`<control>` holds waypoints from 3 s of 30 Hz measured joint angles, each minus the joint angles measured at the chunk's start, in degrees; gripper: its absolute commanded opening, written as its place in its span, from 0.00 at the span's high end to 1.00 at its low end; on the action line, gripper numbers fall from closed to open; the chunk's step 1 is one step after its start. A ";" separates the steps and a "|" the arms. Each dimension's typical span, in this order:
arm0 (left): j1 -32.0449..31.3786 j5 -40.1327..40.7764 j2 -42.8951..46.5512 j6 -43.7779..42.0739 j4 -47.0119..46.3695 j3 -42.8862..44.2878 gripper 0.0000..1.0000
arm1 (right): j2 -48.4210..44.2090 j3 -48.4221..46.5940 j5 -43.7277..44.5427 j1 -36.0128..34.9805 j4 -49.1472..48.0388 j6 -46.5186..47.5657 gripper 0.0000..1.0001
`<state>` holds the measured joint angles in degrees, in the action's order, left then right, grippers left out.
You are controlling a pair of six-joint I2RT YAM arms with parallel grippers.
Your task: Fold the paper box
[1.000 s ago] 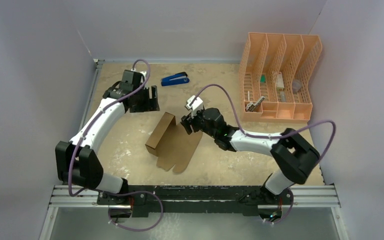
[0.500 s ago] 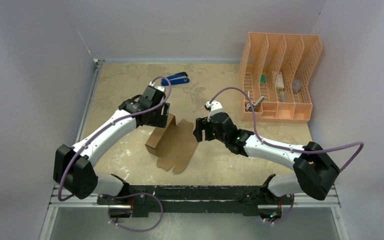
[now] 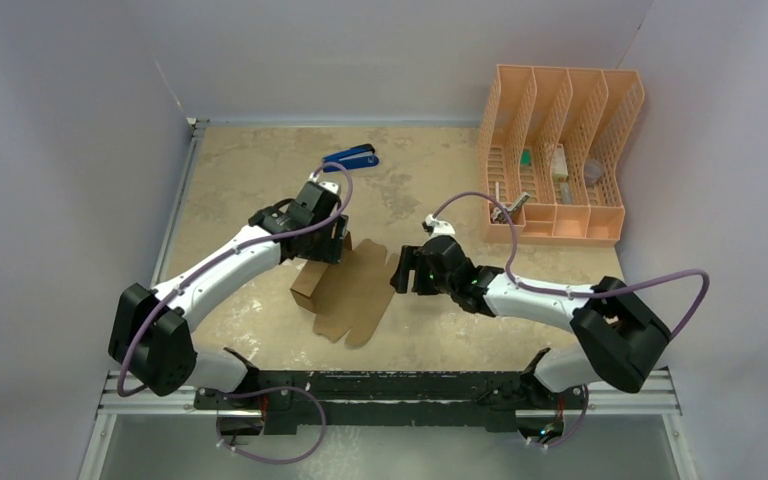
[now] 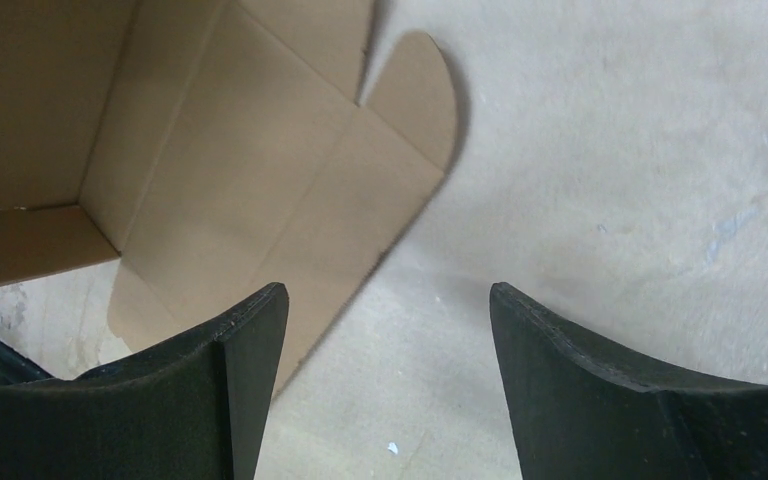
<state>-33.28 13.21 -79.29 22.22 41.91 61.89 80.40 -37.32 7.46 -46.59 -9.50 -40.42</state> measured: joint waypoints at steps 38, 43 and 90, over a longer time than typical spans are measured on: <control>14.40 -14.67 -0.52 3.76 -8.59 -10.40 0.35 | 13.11 1.86 -16.02 3.21 -25.00 -17.20 0.33; 16.59 -17.42 0.33 4.37 -10.01 -11.76 0.35 | 13.64 1.25 -15.69 3.21 -23.47 -17.40 0.34; 22.71 -26.43 12.02 14.29 -12.81 -17.44 0.27 | 21.05 -52.50 7.72 -0.37 43.19 12.94 0.97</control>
<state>-10.57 -13.21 -67.26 36.51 29.10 44.45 101.45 -89.82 15.18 -46.96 33.69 -27.49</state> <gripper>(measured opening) 0.732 0.025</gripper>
